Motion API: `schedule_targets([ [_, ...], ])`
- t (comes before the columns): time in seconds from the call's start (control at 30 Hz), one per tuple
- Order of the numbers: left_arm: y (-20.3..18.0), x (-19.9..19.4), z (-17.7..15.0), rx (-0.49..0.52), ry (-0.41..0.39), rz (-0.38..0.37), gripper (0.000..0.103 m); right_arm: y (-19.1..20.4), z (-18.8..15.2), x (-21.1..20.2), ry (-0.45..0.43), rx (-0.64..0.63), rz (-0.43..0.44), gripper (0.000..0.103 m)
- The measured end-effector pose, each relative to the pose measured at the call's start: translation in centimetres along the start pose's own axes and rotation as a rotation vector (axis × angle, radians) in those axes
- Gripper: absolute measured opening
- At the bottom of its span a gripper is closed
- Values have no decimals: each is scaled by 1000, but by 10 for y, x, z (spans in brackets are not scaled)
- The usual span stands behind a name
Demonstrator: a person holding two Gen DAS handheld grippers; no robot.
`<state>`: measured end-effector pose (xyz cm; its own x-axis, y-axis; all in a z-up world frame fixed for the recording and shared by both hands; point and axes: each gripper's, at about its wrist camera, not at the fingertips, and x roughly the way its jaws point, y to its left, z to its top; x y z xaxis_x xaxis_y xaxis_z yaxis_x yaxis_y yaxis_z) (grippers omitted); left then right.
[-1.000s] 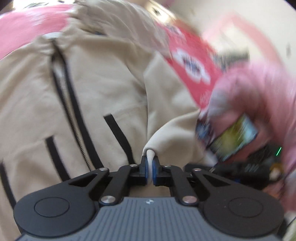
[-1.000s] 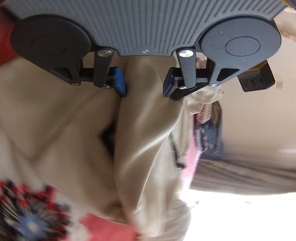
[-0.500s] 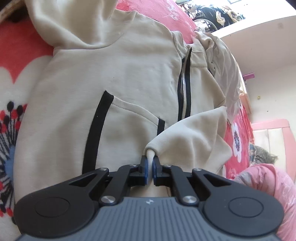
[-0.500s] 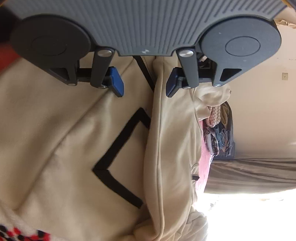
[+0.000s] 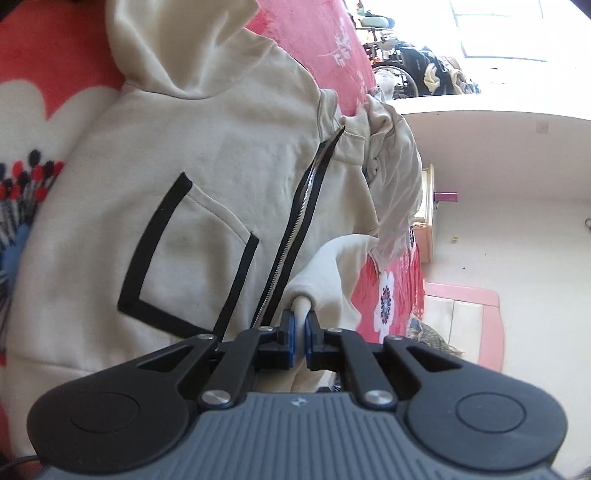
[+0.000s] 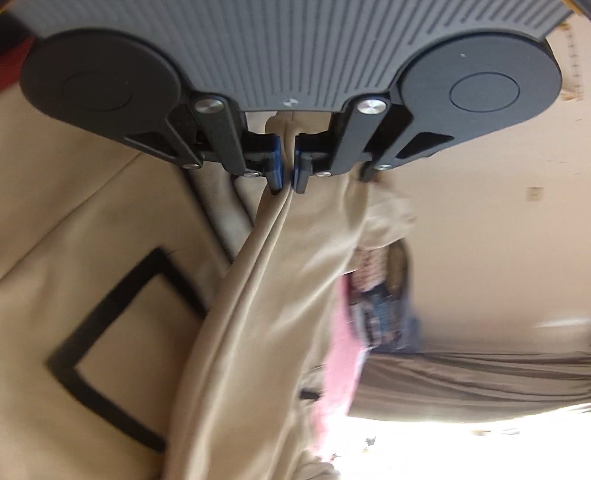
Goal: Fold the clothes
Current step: 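Grasp the hoodie side with the left tool while the right tool grasps the body, fold it over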
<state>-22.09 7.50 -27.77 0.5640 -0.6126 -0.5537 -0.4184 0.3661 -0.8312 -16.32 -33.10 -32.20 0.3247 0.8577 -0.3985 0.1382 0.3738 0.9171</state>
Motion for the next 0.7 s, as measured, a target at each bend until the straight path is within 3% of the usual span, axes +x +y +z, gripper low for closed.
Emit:
schedule_targets([
  [0.07,4,-1,4,22,-9,56,7,-1,-3,-2,15,10,5,5],
  [0.13,12,2,5,74,-19,159,7,-5,-6,1,33,8,-17,5],
  [0.23,22,17,5,208,-29,389,8,-22,-14,22,83,-6,-121,5],
  [0.33,25,24,3,301,-26,463,21,-35,-24,38,126,-55,-244,0],
  [0.47,0,16,-3,432,-98,494,29,-22,-29,24,134,-143,-253,8],
  [0.5,-9,14,-5,469,-120,494,36,-17,-29,17,112,-188,-263,9],
  [0.6,-44,28,-4,582,-143,444,49,-1,-16,-22,-53,-337,-319,12],
  [0.7,-91,76,-1,725,-116,390,54,25,5,-47,-272,-611,-506,23],
])
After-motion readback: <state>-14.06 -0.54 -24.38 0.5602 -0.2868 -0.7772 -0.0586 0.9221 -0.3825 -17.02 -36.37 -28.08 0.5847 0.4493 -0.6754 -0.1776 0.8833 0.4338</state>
